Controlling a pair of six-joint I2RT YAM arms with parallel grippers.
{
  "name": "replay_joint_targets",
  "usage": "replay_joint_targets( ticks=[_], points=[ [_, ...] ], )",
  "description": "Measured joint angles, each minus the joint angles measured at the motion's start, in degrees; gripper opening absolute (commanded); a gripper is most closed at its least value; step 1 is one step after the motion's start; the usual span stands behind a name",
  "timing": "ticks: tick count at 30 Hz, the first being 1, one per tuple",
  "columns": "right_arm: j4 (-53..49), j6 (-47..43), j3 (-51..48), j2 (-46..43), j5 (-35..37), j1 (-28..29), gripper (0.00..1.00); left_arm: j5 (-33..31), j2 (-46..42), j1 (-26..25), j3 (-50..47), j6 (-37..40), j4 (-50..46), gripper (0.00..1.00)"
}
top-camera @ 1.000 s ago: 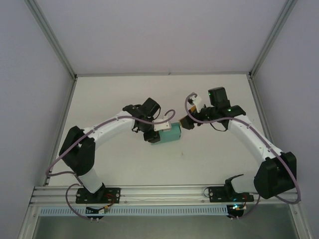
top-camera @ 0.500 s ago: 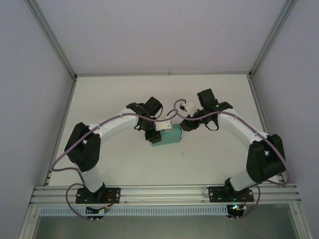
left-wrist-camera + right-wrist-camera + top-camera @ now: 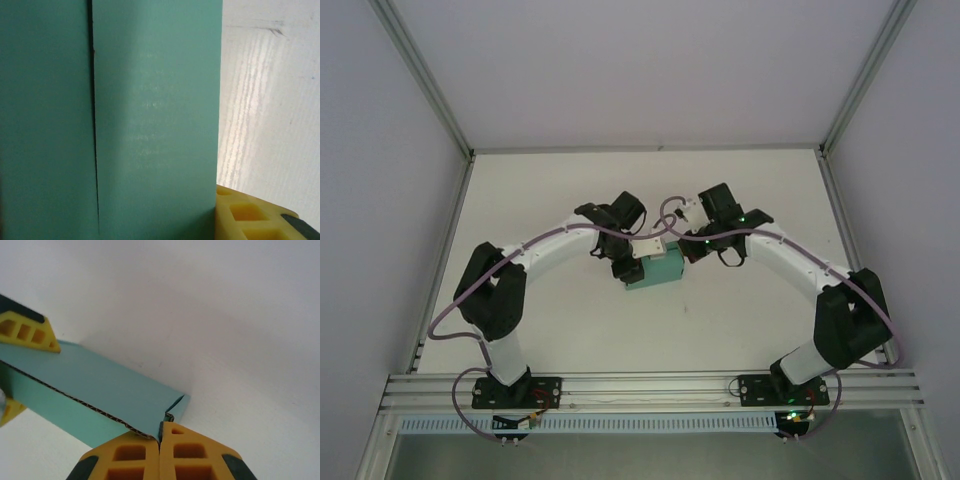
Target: Assemble paper box
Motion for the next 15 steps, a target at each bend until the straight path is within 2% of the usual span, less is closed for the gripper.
replay_joint_targets(
  ticks=[6, 15],
  points=[
    [11.76, 10.95, -9.05, -5.11, 4.48, 2.16, 0.02, -0.11, 0.70, 0.31, 0.79, -0.42, 0.17, 0.27],
    [27.12, 13.16, -17.22, -6.47, 7.63, 2.64, 0.04, 0.07, 0.76, 0.70, 0.79, -1.86, 0.92, 0.28]
  ],
)
